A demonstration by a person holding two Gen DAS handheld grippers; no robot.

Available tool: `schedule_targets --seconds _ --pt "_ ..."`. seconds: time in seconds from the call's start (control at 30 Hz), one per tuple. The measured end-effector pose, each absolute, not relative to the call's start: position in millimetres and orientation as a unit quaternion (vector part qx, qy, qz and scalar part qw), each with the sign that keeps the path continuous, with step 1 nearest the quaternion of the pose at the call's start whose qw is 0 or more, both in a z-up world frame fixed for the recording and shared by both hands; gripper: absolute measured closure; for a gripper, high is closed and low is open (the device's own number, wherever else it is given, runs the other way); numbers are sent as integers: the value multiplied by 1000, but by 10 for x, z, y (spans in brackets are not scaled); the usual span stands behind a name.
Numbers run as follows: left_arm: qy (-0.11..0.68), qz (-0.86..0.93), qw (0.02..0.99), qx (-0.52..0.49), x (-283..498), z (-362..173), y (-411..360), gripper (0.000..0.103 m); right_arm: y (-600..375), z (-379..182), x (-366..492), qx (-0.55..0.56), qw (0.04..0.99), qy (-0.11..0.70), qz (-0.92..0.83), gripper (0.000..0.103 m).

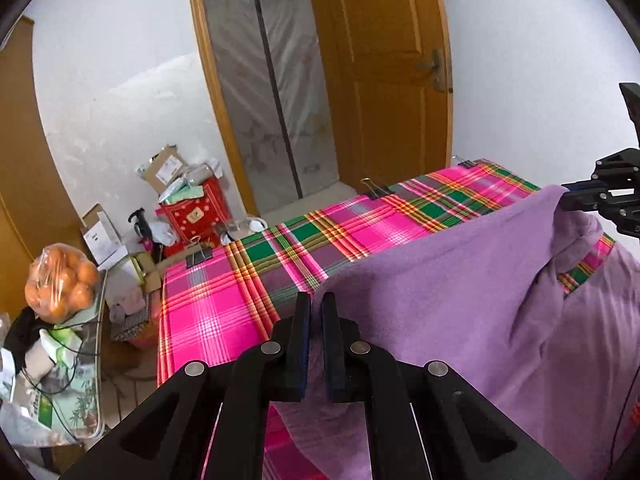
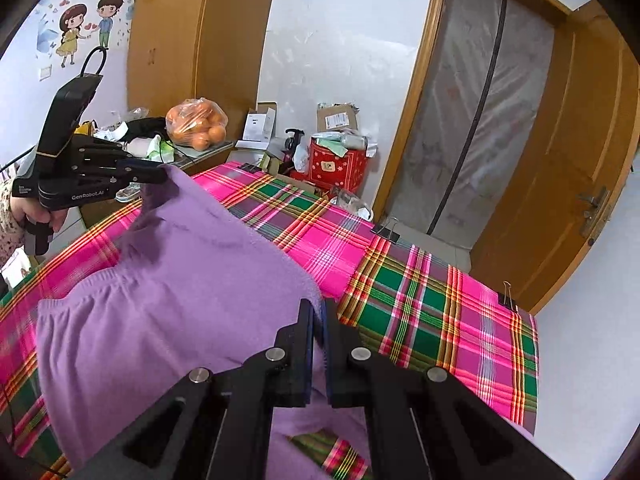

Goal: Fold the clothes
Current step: 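Grasp the purple garment edge with the left gripper while the right gripper grasps another edge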

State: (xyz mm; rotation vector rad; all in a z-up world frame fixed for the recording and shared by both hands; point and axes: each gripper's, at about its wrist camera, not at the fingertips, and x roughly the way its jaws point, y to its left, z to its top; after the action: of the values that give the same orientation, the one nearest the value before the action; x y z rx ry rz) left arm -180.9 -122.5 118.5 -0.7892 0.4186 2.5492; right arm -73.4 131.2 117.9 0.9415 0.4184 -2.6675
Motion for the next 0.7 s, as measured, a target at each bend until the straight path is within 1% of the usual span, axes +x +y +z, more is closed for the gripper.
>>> schedule_targets --seconds 0.3,0.5,0.7 --pt "166 933 215 -235 -1115 1364 -1325 98 1198 1331 -146 307 140 147 -930 99" --pt "164 939 212 -216 -585 1380 -1451 98 1041 1260 313 304 139 165 -928 99" --pt "148 943 209 -212 -118 1258 -1586 98 919 1115 715 303 139 172 -927 99"
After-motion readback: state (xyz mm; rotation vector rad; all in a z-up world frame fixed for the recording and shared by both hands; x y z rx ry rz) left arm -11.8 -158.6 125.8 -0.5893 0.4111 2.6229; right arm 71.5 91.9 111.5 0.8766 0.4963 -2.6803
